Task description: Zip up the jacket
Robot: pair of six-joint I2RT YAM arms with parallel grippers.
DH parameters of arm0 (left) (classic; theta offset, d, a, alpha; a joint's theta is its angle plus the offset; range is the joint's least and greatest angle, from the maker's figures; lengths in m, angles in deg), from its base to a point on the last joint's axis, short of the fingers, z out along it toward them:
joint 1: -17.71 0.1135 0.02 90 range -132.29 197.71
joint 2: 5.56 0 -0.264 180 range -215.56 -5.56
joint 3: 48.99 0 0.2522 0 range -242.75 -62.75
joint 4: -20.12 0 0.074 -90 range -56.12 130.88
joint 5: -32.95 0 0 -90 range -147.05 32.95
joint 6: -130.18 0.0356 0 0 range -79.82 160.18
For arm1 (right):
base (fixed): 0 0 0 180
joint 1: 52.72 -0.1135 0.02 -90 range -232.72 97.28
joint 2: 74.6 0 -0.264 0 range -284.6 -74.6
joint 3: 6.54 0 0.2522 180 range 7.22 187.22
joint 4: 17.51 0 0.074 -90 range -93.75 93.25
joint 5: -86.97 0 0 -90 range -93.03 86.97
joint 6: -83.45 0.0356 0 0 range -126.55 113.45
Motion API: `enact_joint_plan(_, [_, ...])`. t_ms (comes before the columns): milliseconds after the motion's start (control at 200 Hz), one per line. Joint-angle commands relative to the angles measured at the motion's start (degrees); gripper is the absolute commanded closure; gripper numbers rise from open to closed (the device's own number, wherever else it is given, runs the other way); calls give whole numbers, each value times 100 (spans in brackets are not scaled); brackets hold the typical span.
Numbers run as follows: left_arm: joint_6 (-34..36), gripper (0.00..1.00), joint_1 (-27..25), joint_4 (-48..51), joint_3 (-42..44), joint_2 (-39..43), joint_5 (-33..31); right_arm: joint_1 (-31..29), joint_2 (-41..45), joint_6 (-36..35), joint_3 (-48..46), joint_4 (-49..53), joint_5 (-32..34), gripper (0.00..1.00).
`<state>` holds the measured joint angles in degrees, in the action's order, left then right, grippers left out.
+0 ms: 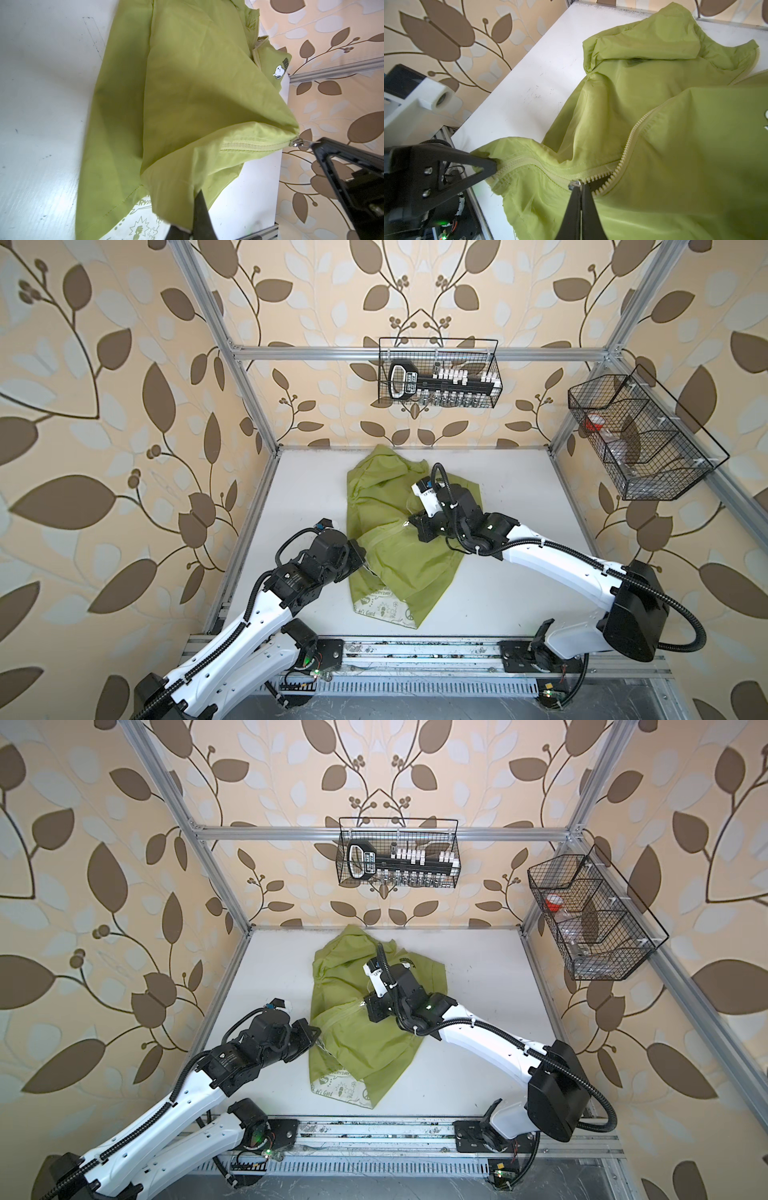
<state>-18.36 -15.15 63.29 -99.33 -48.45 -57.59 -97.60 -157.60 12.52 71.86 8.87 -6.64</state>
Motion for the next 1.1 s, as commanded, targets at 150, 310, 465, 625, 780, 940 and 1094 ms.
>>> enact_joint_plan(150, [708,100,209,455,-899,-156,-392,-46,-49,312,327,-290,-2,100])
enact_joint_plan(310, [1435,100,247,301,-1760,-736,-382,-48,5,474,459,-389,81,100])
enact_joint_plan(465, [2286,100,248,-101,-3254,-1928,313,158,178,545,891,-261,90,100])
enact_joint_plan(625, [2654,100,245,-359,-5184,-3372,1292,820,304,571,1479,95,-47,100])
enact_joint_plan(780, [2277,100,201,-673,-7189,-5149,3105,1856,521,782,1763,276,-400,100])
enact_joint_plan(940, [1743,100,-96,-866,-9287,-6782,4095,3029,1106,1095,1570,236,-784,100])
enact_joint_plan(1094, [1303,100,-559,-1037,-11215,-8076,4616,3725,1849,1110,1278,263,-956,100])
